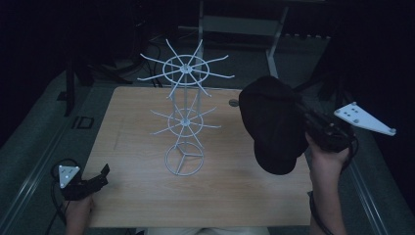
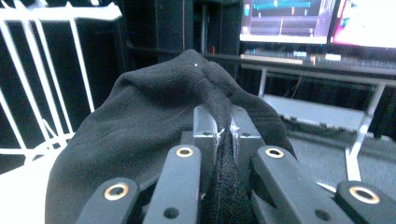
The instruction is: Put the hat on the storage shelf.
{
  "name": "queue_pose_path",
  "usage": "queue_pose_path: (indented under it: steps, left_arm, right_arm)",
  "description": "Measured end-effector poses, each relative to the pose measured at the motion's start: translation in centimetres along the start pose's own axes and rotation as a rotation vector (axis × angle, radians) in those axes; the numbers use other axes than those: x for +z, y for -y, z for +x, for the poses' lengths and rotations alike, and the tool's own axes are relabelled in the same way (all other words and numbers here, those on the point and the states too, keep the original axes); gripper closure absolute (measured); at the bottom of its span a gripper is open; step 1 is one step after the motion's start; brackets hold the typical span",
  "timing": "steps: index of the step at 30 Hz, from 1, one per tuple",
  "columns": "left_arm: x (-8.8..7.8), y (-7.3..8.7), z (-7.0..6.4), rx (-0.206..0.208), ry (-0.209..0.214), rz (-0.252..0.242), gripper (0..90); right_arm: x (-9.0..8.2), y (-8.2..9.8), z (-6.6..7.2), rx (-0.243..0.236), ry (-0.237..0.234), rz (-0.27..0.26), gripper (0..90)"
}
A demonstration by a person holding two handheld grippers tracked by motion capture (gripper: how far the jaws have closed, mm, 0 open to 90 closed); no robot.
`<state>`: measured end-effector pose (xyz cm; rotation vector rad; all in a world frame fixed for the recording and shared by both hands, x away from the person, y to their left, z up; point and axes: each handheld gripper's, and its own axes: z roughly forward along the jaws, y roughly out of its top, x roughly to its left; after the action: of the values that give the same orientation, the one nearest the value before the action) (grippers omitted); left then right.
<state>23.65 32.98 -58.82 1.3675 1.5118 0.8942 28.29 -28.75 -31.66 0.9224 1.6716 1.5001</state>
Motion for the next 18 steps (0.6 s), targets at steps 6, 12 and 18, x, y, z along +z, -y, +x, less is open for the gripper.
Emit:
queue_pose_path:
  steps: [6, 12, 18]
  left_arm:
    - [0.0, 0.0, 0.0, 0.001, 0.0, 0.001, 1.4]
    - [0.0, 0.0, 0.0, 0.002, -0.001, 0.002, 1.5]
    - [0.0, 0.0, 0.0, 0.001, 0.002, 0.001, 1.4]
  right_arm:
    - [-1.5, -4.0, 1.2, -0.034, 0.017, -0.072, 84.1]
    - [-2.0, -8.0, 3.4, -0.09, -0.006, -0.155, 84.1]
    - [-1.2, -10.2, 6.1, -0.125, -0.082, -0.182, 84.1]
